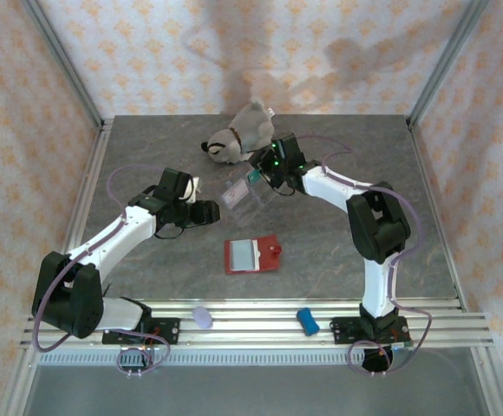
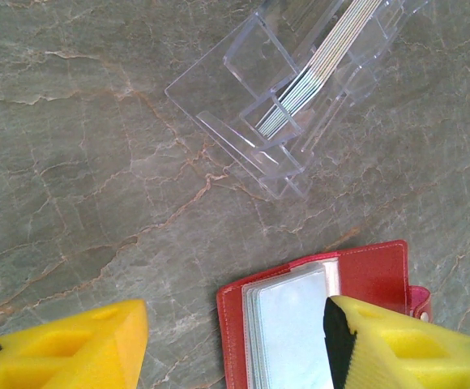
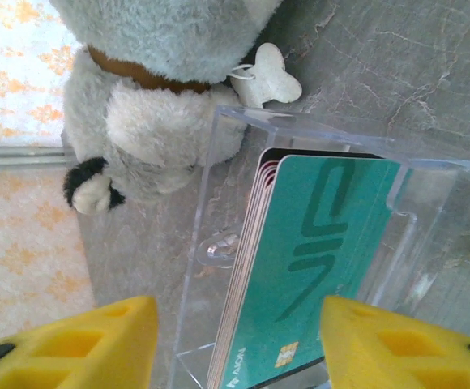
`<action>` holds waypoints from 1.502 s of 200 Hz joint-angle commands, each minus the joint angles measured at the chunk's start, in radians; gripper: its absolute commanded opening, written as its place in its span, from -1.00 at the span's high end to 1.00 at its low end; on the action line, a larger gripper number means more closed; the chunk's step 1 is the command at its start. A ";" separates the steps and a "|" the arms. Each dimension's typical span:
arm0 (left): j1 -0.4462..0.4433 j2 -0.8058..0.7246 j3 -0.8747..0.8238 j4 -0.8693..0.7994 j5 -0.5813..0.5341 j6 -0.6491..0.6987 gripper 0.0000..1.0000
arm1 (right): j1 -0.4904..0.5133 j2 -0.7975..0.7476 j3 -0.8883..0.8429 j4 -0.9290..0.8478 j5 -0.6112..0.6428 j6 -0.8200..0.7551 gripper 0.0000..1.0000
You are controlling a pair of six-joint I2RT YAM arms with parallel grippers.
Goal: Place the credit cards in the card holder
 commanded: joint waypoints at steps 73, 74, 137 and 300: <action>0.027 0.063 0.136 0.203 -0.047 0.031 -0.80 | -0.006 0.051 0.107 -0.055 -0.025 -0.043 -0.19; 0.027 0.067 0.138 0.204 -0.045 0.033 -0.80 | -0.006 0.051 0.108 -0.055 -0.026 -0.044 -0.19; 0.021 0.305 0.238 0.305 0.099 0.015 -0.73 | -0.008 0.095 0.156 -0.065 -0.080 -0.056 -0.26; -0.037 0.191 0.078 0.435 0.134 -0.082 -0.63 | -0.017 0.116 0.217 -0.143 -0.203 -0.174 0.32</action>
